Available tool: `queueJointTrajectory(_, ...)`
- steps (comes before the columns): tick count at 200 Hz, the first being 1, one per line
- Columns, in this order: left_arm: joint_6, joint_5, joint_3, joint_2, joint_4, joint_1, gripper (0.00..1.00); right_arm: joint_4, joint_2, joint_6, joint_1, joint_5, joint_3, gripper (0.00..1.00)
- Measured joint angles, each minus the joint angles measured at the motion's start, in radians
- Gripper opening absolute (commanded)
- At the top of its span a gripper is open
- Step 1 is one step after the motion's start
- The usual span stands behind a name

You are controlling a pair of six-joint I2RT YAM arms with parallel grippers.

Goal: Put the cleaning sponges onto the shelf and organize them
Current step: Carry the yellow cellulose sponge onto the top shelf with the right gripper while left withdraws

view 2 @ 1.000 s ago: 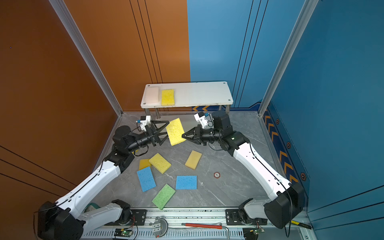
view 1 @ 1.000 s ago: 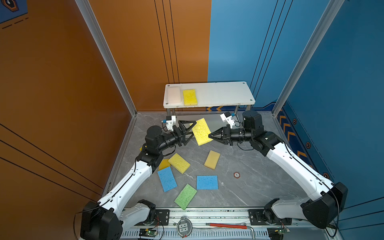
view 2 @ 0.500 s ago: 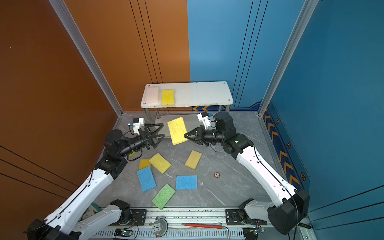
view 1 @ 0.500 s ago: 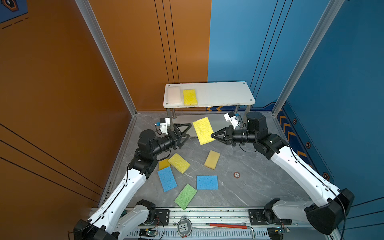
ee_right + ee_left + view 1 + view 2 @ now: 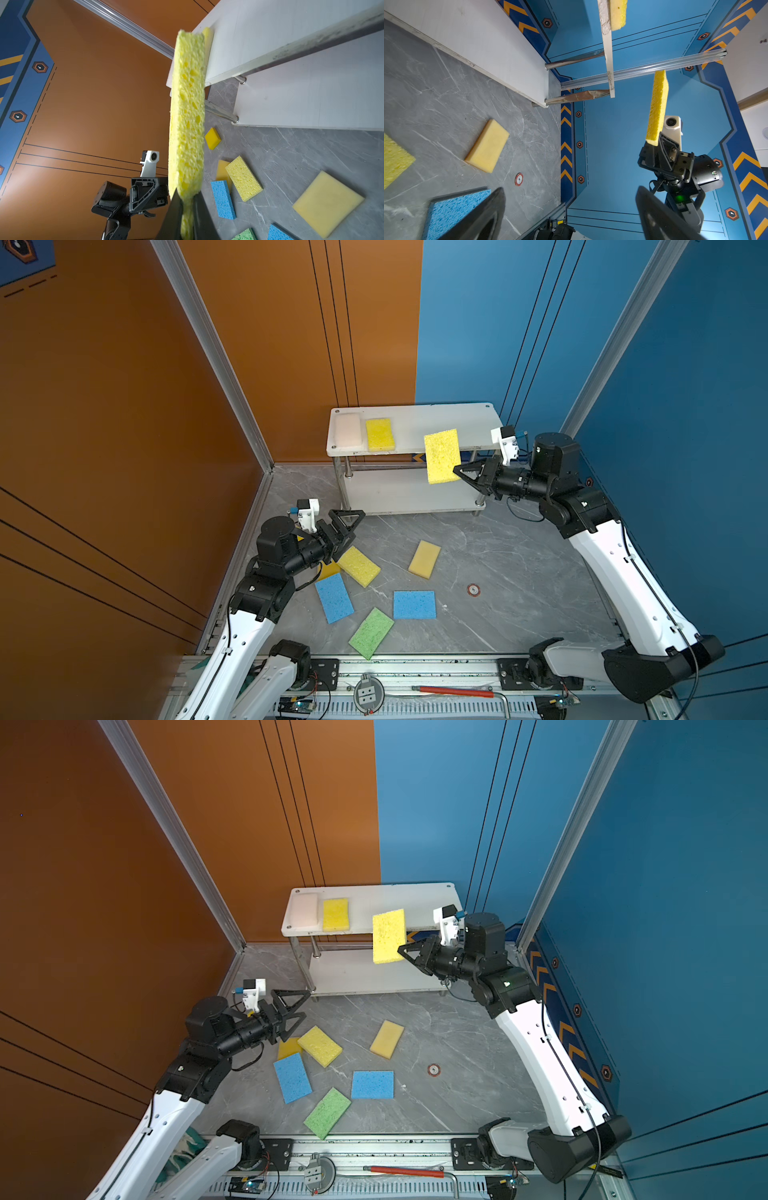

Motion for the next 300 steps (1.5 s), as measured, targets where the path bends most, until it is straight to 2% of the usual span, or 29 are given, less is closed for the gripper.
queueJointTrajectory(68,0.036,0.002,-0.016,-0.033,-0.104,0.026,0.98,-0.038,0.197,-0.026,-0.045,0.019,0.218,0.12)
queueJointTrajectory(187,0.053,0.052,-0.018,-0.068,-0.163,0.071,0.98,-0.089,0.574,-0.049,-0.026,-0.008,0.597,0.12)
queueJointTrajectory(300,0.061,0.113,-0.018,-0.065,-0.178,0.156,0.98,-0.097,0.695,-0.040,0.016,-0.008,0.710,0.14)
